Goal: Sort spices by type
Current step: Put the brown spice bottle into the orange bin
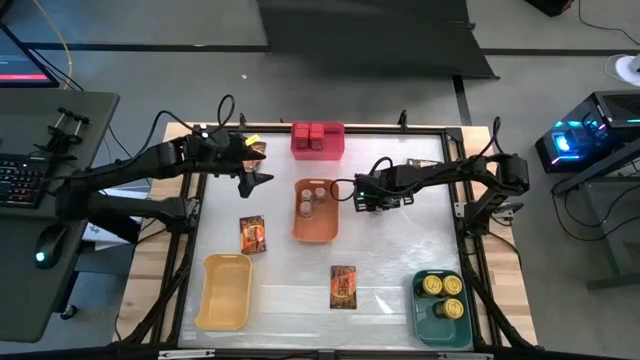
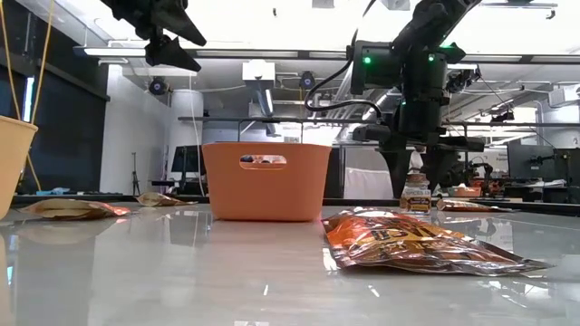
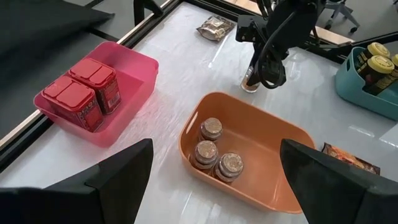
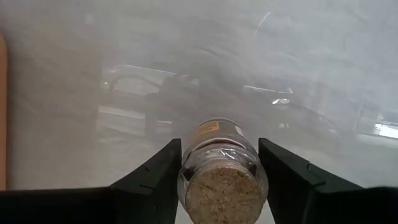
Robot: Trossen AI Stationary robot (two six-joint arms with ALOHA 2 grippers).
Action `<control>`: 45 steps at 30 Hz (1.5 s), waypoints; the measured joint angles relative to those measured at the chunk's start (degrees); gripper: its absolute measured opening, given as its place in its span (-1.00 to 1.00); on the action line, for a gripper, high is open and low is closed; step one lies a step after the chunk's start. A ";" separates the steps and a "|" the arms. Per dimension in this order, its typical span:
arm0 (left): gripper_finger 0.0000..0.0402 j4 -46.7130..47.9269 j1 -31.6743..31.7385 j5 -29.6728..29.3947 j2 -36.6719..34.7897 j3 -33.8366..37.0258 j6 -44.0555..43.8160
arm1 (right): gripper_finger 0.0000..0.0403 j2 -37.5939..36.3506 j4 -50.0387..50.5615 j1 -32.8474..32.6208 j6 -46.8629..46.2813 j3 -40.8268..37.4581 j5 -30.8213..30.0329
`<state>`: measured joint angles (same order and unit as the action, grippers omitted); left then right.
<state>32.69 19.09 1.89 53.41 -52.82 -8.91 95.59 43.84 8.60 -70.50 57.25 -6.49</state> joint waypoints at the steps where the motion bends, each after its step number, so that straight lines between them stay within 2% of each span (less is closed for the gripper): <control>1: 0.68 0.00 0.00 0.00 0.00 0.00 0.00 | -0.13 0.00 0.00 0.00 0.00 0.00 0.06; 15: 0.68 0.02 0.00 0.05 -0.01 0.00 2.01 | -0.13 0.00 0.02 0.00 1.30 0.05 0.49; 18: 0.68 0.17 0.00 0.05 -0.51 0.02 2.69 | -0.13 0.09 3.27 0.00 3.87 1.59 0.34; 23: 0.68 0.03 0.00 -0.09 -2.72 0.02 3.51 | -0.13 0.09 11.41 0.00 10.04 7.87 -3.29; 27: 0.68 0.07 0.00 -0.66 -5.34 0.02 3.16 | -0.13 0.09 12.40 0.00 13.94 12.95 -3.95; 37: 0.68 -0.29 0.00 -1.16 -14.45 -2.22 -3.02 | -0.13 0.73 -4.61 -4.31 31.66 25.42 -3.11; 40: 0.68 -1.06 0.00 -1.75 -16.19 -2.27 -3.00 | -0.13 4.41 -5.58 -4.55 34.90 28.66 -0.56; 45: 0.68 -0.83 0.00 -3.91 -16.68 -2.29 -3.42 | -0.13 14.89 0.83 -4.11 40.45 37.90 1.62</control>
<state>31.86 19.09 -2.02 36.73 -55.11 -12.33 110.48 44.67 4.49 -30.05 95.16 -4.88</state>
